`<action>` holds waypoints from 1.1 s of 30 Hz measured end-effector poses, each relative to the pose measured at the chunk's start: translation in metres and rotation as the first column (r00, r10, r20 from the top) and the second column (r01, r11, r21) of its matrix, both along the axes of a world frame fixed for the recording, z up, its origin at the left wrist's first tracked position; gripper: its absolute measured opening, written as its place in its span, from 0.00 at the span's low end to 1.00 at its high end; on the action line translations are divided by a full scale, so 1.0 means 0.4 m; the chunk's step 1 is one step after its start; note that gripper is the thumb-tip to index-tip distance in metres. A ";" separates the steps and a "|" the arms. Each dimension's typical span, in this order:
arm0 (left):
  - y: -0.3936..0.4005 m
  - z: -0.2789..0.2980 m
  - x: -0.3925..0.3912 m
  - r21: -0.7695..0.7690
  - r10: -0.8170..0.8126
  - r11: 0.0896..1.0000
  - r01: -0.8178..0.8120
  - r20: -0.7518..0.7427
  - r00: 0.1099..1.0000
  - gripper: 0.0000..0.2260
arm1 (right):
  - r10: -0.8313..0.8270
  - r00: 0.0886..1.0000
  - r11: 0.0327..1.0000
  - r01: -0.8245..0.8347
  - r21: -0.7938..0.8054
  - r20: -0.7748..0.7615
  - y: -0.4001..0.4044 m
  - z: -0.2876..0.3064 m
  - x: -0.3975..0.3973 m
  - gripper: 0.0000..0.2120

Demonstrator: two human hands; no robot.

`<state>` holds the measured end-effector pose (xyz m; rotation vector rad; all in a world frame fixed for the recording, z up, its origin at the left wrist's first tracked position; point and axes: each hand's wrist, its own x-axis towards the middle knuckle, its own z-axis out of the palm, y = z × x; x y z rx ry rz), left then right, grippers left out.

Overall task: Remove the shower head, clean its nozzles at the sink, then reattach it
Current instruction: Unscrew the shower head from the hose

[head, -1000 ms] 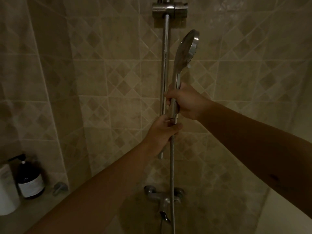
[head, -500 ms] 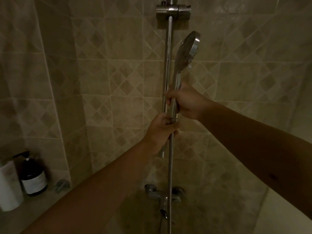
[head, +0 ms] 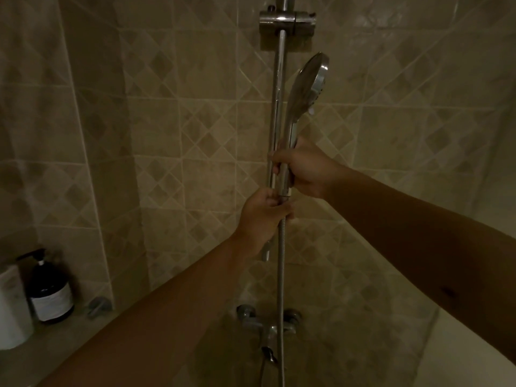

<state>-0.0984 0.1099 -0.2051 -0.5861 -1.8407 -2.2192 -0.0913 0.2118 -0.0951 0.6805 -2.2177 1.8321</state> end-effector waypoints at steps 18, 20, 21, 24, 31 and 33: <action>0.012 -0.009 0.029 0.108 -0.220 0.969 0.224 -0.044 0.974 0.08 | 0.004 1.000 0.999 -0.004 -0.053 0.005 0.003 0.023 0.007 0.07; 0.010 -0.003 0.032 0.095 -0.265 0.959 0.268 -0.040 0.963 0.09 | 0.006 1.000 0.999 -0.006 -0.038 -0.008 0.004 0.024 0.006 0.06; 0.009 -0.001 0.033 0.088 -0.256 0.962 0.259 -0.038 0.966 0.08 | 0.008 1.000 0.999 -0.008 -0.044 -0.004 0.004 0.023 0.004 0.07; 0.011 0.000 0.036 0.082 -0.156 0.984 0.159 -0.049 0.987 0.04 | 0.007 1.000 1.000 -0.007 -0.030 0.009 0.002 0.017 -0.002 0.08; 0.006 -0.010 0.036 0.127 -0.229 0.966 0.225 0.020 0.973 0.11 | 0.012 1.000 0.998 -0.011 -0.059 0.020 0.003 0.012 -0.008 0.06; 0.005 -0.010 0.036 0.113 -0.253 0.962 0.249 0.022 0.967 0.10 | 0.010 1.000 0.999 -0.009 -0.042 0.022 0.005 0.008 -0.009 0.06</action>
